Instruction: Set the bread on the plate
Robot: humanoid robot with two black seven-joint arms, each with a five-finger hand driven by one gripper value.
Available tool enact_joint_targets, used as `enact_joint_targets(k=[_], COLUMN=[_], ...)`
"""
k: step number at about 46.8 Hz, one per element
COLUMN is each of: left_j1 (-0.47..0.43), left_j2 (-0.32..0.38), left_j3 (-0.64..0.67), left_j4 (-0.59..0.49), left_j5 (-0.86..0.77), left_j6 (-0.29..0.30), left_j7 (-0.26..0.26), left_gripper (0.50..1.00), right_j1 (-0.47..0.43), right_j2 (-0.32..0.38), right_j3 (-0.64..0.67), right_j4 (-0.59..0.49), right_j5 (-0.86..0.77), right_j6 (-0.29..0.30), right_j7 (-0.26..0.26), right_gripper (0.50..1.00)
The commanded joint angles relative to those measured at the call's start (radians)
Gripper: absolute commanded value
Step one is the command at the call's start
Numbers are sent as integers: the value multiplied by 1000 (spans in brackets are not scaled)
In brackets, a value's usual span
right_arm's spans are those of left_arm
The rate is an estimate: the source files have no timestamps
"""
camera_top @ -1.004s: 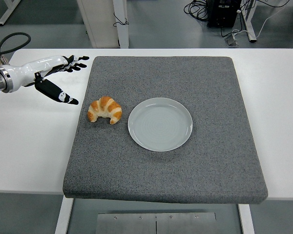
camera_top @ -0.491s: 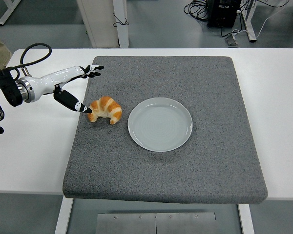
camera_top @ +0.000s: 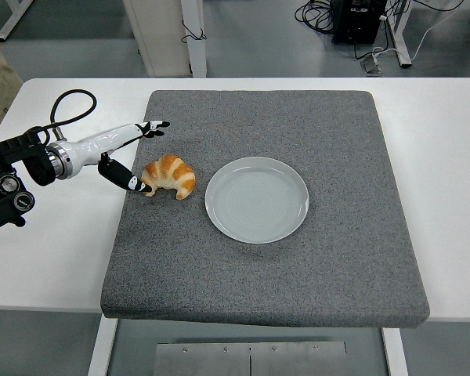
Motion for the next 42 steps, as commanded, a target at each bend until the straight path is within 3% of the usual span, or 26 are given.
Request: enact_joint_targets(k=[1, 31, 38, 42], left_j1=[11, 34, 40, 41], left_j2=[-11, -105, -119, -125], left_j3=[0, 2, 2, 2], left_j4=[11, 121, 146, 148], left_j5=[-1, 0, 0, -1], left_j6=[5, 46, 48, 55], left_j7=[-18, -47, -101, -106], left_gripper=[968, 968, 968, 968], right_j1=[1, 1, 1, 1], right_j2=[0, 0, 0, 0], right_j3=[-1, -1, -1, 1], right_j4=[0, 0, 0, 0], right_j5=[0, 0, 0, 0], right_j6=[0, 0, 0, 0], right_j7=[1, 1, 1, 1], right_gripper=[1000, 1000, 1000, 1000])
